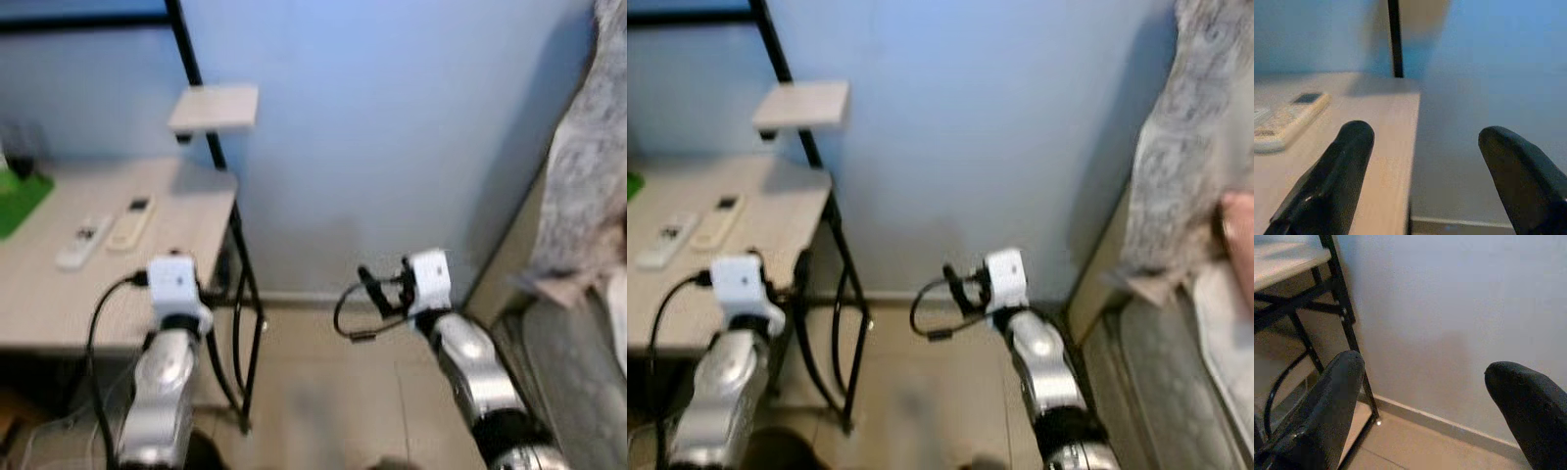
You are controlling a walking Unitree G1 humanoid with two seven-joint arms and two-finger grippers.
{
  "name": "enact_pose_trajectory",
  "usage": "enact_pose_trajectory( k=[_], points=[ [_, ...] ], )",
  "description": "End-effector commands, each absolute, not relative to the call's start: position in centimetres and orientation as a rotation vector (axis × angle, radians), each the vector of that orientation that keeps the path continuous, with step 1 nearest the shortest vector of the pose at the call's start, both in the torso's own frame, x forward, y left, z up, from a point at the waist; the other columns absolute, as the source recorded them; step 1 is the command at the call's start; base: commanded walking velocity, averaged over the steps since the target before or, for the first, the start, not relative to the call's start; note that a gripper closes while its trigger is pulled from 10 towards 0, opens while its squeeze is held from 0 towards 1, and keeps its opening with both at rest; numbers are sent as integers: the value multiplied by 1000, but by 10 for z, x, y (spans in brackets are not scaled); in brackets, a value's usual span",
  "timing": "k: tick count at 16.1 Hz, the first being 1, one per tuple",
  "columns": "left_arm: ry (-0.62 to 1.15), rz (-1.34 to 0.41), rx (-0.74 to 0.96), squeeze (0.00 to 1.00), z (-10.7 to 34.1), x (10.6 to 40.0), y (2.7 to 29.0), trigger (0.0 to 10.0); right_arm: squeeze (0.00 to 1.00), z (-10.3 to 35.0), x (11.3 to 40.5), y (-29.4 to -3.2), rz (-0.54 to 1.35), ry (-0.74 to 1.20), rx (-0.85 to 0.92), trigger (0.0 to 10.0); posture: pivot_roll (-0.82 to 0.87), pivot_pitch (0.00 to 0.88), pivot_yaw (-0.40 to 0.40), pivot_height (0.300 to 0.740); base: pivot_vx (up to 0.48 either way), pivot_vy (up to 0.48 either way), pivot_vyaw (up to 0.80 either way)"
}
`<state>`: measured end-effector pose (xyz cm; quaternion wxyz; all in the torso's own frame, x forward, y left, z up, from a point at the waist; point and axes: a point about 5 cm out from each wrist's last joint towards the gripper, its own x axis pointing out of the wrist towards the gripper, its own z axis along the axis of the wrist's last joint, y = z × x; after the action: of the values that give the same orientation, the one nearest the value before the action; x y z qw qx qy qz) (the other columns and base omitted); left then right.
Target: Clean up the room
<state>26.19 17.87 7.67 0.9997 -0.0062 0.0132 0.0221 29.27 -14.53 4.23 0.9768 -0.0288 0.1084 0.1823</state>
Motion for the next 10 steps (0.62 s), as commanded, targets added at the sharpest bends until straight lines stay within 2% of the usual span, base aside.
enact_pose_trajectory(
  k=[1,4,6,10],
  points=[
    [42,57,-22,0,72,258,185,10000,0,46,293,-148,354,204,-66,10000,-79,0,76,740,0,0,0],
    [52,20,-81,0,69,253,180,10000,0,43,293,-156,261,220,6,10000,-83,0,74,740,0,0,0],
    [50,-73,-154,0,71,251,160,10000,0,45,292,-152,271,202,12,10000,-86,0,79,740,0,0,0],
    [28,-120,-170,0,78,255,155,10000,0,44,290,-150,292,210,-4,10000,-94,0,85,740,0,0,0]
  ],
)
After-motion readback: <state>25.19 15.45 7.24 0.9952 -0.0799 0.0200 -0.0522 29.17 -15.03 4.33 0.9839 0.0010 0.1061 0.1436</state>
